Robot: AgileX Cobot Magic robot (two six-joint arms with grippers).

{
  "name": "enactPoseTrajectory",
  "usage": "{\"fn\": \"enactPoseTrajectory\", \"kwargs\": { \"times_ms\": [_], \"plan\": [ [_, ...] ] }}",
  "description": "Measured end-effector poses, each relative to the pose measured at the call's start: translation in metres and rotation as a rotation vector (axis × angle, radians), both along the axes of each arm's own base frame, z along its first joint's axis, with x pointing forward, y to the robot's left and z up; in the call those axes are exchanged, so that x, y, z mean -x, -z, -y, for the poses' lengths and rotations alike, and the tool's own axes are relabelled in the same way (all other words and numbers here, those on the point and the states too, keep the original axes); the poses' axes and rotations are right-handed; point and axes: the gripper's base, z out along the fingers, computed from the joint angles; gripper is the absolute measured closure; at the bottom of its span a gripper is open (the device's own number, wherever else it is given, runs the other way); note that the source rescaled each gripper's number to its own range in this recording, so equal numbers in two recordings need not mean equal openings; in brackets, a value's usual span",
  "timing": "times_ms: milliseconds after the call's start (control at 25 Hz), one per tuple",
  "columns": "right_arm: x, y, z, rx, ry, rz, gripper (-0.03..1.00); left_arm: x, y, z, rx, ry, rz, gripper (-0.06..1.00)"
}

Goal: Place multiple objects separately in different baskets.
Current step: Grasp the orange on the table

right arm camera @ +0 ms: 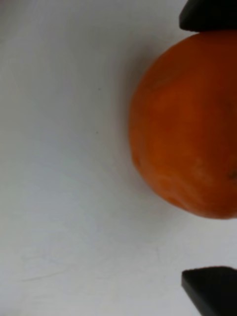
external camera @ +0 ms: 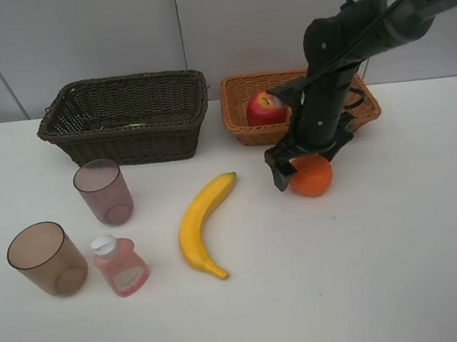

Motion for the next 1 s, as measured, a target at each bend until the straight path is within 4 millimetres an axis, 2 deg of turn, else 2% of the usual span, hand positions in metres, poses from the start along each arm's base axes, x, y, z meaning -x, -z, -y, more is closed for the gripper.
{"fn": "enactPoseTrajectory", "kwargs": {
  "times_ms": [640, 720, 880, 1000],
  "plan": [
    [0.0000, 0.0000, 0.0004, 0.004, -0.003, 0.000, -0.01, 0.0000, 0.0000, 0.0000, 0.000, 0.000, 0.000, -0.05],
    [0.0003, 0.0000, 0.0005, 0.006, -0.003, -0.003, 0.05, 0.0000, 0.0000, 0.0000, 0.000, 0.000, 0.000, -0.05],
    [0.0005, 0.0001, 0.0015, 0.018, -0.010, -0.005, 0.36, 0.0000, 0.0000, 0.0000, 0.000, 0.000, 0.000, -0.05],
    [0.0009, 0.0002, 0.0030, 0.036, -0.020, -0.010, 0.36, 0.0000, 0.0000, 0.0000, 0.000, 0.000, 0.000, -0.05]
  ]
}}
